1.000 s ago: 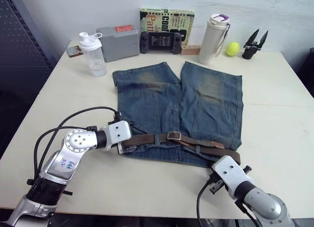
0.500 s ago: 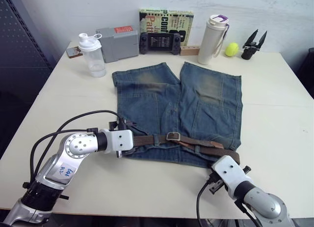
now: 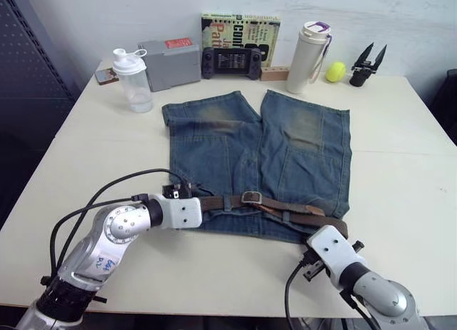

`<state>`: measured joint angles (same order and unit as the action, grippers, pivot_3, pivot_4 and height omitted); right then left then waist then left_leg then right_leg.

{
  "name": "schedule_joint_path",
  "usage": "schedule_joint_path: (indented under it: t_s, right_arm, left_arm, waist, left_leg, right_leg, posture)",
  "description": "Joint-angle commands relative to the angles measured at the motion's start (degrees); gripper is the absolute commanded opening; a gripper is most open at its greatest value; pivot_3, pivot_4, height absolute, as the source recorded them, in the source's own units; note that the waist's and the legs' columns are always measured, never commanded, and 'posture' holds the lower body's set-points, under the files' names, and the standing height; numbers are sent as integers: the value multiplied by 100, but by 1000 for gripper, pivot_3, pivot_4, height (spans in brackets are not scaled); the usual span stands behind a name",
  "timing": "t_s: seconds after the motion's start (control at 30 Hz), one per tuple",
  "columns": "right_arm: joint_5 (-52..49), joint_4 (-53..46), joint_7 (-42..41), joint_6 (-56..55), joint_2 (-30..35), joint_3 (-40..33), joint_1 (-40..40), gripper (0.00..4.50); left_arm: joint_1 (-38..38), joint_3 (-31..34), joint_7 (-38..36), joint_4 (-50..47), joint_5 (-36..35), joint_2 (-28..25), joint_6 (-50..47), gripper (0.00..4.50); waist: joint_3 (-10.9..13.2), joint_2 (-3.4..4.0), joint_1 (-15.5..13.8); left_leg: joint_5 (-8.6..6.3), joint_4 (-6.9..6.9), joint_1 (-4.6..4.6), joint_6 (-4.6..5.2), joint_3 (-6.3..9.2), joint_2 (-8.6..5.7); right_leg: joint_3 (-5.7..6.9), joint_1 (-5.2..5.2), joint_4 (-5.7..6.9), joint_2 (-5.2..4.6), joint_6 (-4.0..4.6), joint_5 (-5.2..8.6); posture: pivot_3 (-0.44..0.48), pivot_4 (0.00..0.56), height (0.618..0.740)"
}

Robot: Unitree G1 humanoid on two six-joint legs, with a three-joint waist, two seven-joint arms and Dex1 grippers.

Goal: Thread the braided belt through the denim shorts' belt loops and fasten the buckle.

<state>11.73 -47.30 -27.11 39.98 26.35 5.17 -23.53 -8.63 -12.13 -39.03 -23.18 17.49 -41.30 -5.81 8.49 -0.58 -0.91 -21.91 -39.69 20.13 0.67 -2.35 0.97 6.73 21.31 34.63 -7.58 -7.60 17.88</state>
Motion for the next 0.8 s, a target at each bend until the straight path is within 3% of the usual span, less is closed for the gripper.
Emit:
schedule_joint_path:
  t_s: [0.03, 0.17, 0.57, 0.8]
  right_arm:
    - [-188, 336, -151, 415, 37, 378, -134, 0]
    - [-207, 338, -171, 460, 62, 395, -83, 0]
    - [-253, 397, -134, 573, 128, 455, 141, 0]
    - [-259, 427, -100, 577, 155, 543, 174, 0]
  left_arm:
    - [218, 10, 8, -473, 163, -7, 30, 1694]
    - [296, 56, 99, -615, 315, 46, -5, 33]
    - [389, 500, 1263, 134, 1194, 247, -148, 6]
    - [1072, 1037, 2031, 220, 961, 474, 267, 6]
  waist:
    - [1, 1, 9]
    - [1, 1, 16]
    - [1, 1, 116]
    - [2, 3, 153]
  left_leg:
    - [0, 0, 1, 0, 0, 3]
    - [0, 0, 1, 0, 1, 7]
    - [-1, 0, 0, 2, 0, 13]
    - [-4, 2, -2, -3, -3, 24]
  right_leg:
    - [0, 0, -1, 0, 0, 0]
    - [0, 0, -1, 0, 2, 1]
    - [-2, 8, 13, 1, 10, 5]
    - [-5, 13, 18, 0, 17, 9]
  posture:
    - [0, 150, 731]
    - [0, 150, 731]
    - [0, 150, 731]
    - [0, 150, 731]
